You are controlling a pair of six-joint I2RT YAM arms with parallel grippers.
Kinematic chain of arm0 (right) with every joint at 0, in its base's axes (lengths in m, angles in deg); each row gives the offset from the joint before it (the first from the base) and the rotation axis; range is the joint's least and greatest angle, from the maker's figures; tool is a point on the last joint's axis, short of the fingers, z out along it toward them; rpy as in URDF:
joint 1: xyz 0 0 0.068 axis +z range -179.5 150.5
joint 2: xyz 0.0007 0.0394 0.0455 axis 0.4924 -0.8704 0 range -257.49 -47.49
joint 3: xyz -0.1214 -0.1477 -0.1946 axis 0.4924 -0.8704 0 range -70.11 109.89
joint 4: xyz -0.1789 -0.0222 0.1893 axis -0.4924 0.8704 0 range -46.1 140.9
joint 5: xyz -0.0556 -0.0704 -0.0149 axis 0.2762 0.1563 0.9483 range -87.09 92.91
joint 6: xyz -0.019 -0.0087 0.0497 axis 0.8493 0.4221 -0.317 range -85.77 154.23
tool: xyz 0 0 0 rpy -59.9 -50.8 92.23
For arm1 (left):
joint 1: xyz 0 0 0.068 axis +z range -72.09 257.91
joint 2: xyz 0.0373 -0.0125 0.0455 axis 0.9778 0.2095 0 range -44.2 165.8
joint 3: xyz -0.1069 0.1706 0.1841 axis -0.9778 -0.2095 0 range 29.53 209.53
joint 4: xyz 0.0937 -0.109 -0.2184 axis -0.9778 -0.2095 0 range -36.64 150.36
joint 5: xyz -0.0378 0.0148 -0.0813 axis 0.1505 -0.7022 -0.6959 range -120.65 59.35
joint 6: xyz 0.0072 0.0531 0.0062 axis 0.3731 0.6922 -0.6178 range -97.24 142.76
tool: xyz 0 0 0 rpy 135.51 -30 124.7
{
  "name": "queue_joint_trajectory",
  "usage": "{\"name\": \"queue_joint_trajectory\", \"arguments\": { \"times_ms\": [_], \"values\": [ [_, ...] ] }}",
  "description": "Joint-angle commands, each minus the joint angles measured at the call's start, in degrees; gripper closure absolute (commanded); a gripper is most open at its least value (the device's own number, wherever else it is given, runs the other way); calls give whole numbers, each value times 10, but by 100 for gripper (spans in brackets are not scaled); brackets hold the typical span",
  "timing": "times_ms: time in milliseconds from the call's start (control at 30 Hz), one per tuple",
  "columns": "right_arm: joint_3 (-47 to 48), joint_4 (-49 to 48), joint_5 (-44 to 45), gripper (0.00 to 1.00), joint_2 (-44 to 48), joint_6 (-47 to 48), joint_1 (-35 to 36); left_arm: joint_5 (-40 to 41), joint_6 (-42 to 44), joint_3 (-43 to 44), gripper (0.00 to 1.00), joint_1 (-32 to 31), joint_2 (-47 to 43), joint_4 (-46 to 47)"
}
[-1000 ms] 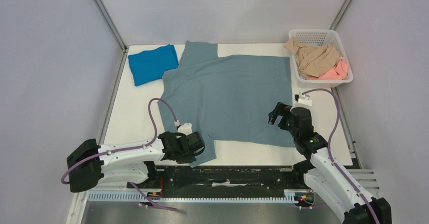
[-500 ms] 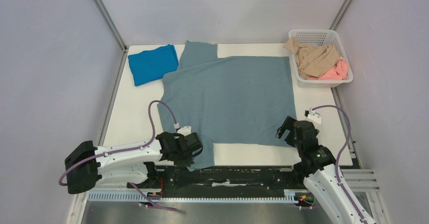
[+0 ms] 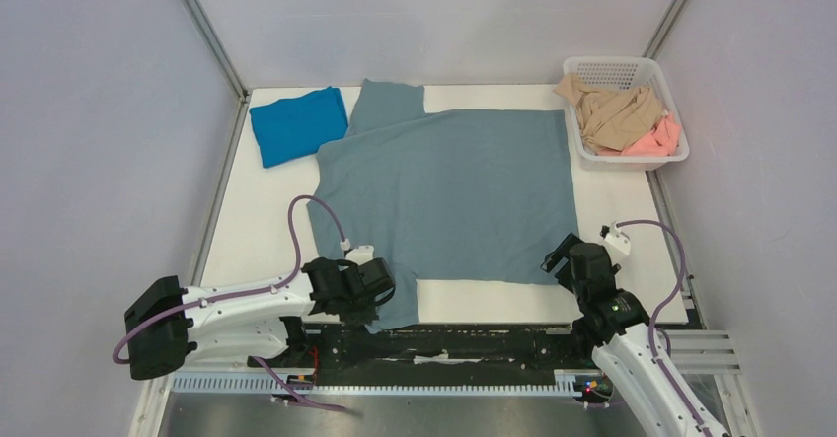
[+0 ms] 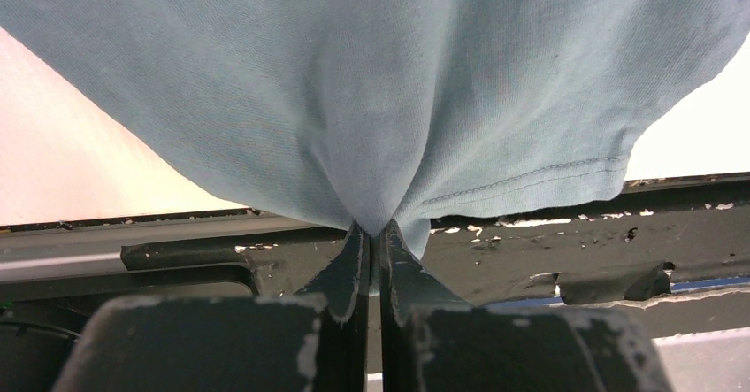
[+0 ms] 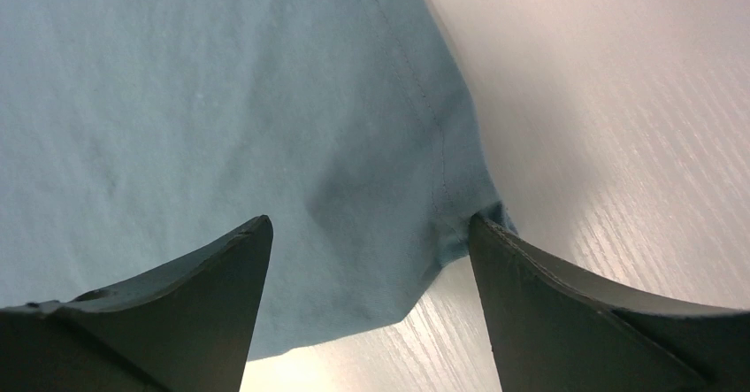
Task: Fold and stack the t-shirts
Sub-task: Grab the side of the flattened tshirt closest away from the robot with both arms
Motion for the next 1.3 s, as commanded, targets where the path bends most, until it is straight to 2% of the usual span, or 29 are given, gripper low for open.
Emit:
{"name": "queue_joint_trajectory", "arguments": {
  "times_ms": [0, 67, 200, 367, 467, 667, 900, 1167, 1267],
  "values": [
    [-8, 13, -20, 20, -6, -12, 0, 13, 10, -4, 98, -2, -12, 9],
    [7, 26, -1, 28, -10, -1, 0, 16, 11, -4, 98, -2, -15, 12],
    [-3, 21, -8, 62, -11, 6, 0, 19, 10, -3, 98, -2, -18, 13],
    [-11, 13, -21, 87, -12, 9, 0, 21, 6, -4, 98, -2, -25, 12],
    [9, 14, -17, 98, -14, 26, 0, 23, 16, 4, 98, -1, -34, 25],
    [47, -14, -28, 100, -58, 58, 0, 23, 75, 43, 98, 22, -31, 64],
    [71, -129, -73, 100, -125, 60, 0, -43, 156, 89, 98, 143, 6, 106],
    [114, -161, -9, 100, -168, 72, 0, -115, 191, 116, 98, 272, 14, 151],
    [132, -171, 7, 100, -195, 88, 0, -121, 195, 138, 98, 304, 42, 169]
  ]
}}
